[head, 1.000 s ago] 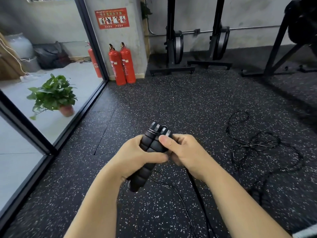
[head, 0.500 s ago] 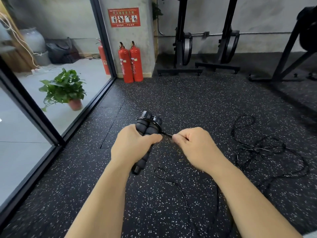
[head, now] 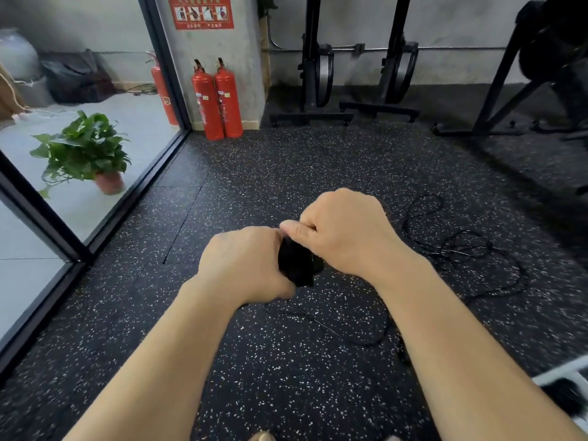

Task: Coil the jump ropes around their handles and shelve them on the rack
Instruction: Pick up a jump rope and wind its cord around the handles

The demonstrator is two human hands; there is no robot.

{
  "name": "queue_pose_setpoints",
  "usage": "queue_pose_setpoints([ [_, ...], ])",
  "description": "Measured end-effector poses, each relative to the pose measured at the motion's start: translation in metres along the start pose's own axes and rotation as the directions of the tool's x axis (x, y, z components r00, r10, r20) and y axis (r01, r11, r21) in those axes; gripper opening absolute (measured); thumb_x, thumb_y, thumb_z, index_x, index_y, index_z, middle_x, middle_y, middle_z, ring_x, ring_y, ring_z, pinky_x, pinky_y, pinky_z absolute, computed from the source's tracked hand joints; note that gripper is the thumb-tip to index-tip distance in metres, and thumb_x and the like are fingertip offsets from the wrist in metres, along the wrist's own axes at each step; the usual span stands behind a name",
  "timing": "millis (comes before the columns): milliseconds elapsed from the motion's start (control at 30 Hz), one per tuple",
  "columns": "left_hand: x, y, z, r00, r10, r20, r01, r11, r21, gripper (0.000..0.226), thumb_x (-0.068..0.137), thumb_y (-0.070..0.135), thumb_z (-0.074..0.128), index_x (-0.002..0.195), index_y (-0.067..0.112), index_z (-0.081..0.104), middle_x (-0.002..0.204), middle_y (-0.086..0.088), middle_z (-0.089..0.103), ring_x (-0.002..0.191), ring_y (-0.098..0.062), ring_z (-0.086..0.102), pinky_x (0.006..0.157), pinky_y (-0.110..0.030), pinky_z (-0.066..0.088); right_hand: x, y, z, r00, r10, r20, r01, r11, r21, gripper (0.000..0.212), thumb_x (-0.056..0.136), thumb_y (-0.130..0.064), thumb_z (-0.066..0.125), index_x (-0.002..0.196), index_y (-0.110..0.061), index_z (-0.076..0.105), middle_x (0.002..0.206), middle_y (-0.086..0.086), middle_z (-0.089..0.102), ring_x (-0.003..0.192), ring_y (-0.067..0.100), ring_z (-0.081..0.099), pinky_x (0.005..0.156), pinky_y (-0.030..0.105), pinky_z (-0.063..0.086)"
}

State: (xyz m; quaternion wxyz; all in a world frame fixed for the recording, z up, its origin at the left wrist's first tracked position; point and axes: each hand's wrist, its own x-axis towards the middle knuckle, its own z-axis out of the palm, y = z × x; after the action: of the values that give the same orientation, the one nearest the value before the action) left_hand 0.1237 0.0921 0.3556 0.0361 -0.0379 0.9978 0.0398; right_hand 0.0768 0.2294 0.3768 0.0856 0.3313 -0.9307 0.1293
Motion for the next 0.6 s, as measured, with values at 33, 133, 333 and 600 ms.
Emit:
queue_pose_setpoints([
  [33, -0.002, 0.004, 0.0, 0.999, 0.052, 0.01, -0.052, 0.998, 0.039, 0.035, 0.069, 0.048, 0.073, 0.078, 0.032, 0.043, 0.071, 0.009, 0.054, 0.066, -0.016, 0.053, 0.062, -0.027, 0.039, 0.0, 0.003, 0.002, 1.0, -0.006, -0.006, 0.006, 1.0, 0.011, 0.06, 0.097, -0.05, 0.043, 0.048, -0.016, 0.036, 0.05, -0.004, 0.04, 0.05, 0.008, 0.034, 0.052, 0.028, 0.028],
  [133, -0.004, 0.014, 0.0, 0.975, 0.217, 0.044, -0.22, 0.97, 0.106, 0.032, 0.07, 0.045, 0.07, 0.082, 0.03, 0.044, 0.07, 0.008, 0.054, 0.065, -0.014, 0.05, 0.061, -0.028, 0.039, -0.001, 0.017, 0.007, 0.999, 0.021, -0.04, -0.018, 0.995, 0.097, 0.061, 0.095, -0.051, 0.047, 0.047, -0.014, 0.037, 0.047, -0.003, 0.039, 0.048, 0.01, 0.036, 0.054, 0.028, 0.034],
  [333, -0.004, 0.015, -0.005, 0.943, 0.33, 0.04, -0.331, 0.944, 0.009, 0.036, 0.067, 0.039, 0.074, 0.075, 0.031, 0.041, 0.067, 0.011, 0.053, 0.063, -0.003, 0.047, 0.06, -0.022, 0.035, -0.003, 0.038, 0.018, 0.995, 0.099, 0.014, -0.094, 0.87, 0.485, 0.063, 0.09, -0.045, 0.061, 0.042, -0.017, 0.031, 0.038, -0.008, 0.026, 0.04, 0.012, 0.026, 0.051, 0.028, 0.027],
  [600, -0.01, 0.02, -0.001, 0.917, 0.398, 0.036, -0.355, 0.852, -0.384, 0.035, 0.061, 0.024, 0.08, 0.083, 0.025, 0.053, 0.072, 0.004, 0.06, 0.069, -0.016, 0.058, 0.061, -0.028, 0.045, -0.009, 0.046, 0.026, 0.918, 0.089, 0.388, -0.388, 0.414, 0.824, 0.042, 0.086, -0.041, 0.068, 0.071, -0.002, 0.059, 0.062, 0.009, 0.049, 0.052, 0.017, 0.044, 0.052, 0.02, 0.041],
])
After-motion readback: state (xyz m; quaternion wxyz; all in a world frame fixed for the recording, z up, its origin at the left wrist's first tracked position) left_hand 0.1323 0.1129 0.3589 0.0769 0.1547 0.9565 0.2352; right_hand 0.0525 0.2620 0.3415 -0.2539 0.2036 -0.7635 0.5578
